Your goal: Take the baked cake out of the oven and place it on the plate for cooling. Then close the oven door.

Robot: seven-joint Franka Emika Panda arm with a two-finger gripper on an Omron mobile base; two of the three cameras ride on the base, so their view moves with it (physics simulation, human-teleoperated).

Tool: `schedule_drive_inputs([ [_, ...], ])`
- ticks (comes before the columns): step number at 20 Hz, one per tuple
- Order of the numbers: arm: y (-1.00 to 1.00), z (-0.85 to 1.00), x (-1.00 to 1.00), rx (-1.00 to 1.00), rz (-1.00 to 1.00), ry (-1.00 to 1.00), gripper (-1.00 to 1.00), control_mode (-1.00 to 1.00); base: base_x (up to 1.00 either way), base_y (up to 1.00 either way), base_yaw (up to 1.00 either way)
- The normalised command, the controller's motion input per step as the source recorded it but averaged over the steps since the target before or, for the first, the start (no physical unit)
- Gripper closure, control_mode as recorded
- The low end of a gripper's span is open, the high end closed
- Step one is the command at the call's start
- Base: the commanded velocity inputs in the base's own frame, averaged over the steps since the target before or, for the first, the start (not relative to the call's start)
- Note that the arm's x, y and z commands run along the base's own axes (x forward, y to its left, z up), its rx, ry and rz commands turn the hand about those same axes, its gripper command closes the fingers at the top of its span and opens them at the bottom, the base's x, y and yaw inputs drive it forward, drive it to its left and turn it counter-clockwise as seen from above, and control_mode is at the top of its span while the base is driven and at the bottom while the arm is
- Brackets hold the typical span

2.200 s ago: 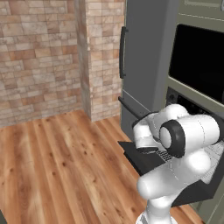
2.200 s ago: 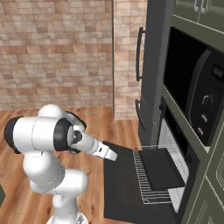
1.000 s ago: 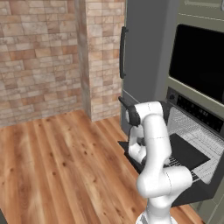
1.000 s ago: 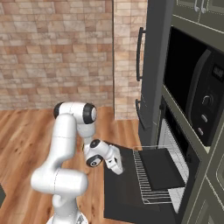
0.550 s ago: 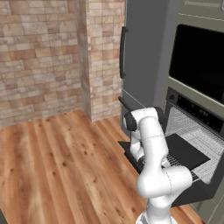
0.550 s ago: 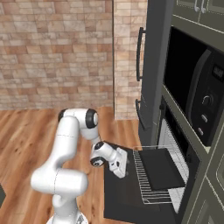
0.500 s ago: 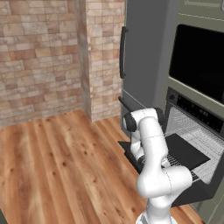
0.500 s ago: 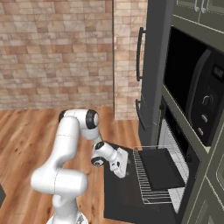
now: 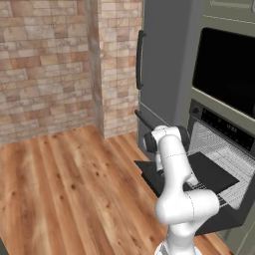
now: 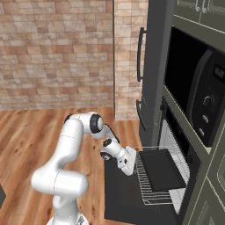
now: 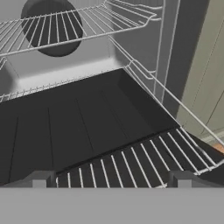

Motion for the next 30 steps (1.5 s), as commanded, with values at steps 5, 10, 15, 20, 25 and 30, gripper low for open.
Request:
schedule_drive_inputs([
  [5,0.06,-0.39,0.03,-0.25,0.0,0.03,-1.0,-1.0,0.0,0.0,0.0],
  [10,0.39,-0.27,-0.1,-0.15,0.06,0.0,-1.0,-1.0,0.0,0.0,0.0],
  [15,0.56,-0.04,-0.08,-0.13,0.03,0.01,-1.0,-1.0,0.0,0.0,0.0],
  [20,0.2,-0.38,0.05,-0.09,0.05,0.0,-1.0,-1.0,0.0,0.0,0.0],
  [25,0.07,-0.62,0.13,-0.09,0.08,0.0,-1.0,-1.0,0.0,0.0,0.0],
  [30,0.09,-0.2,0.17,-0.03,0.03,0.0,-1.0,-1.0,0.0,0.0,0.0],
])
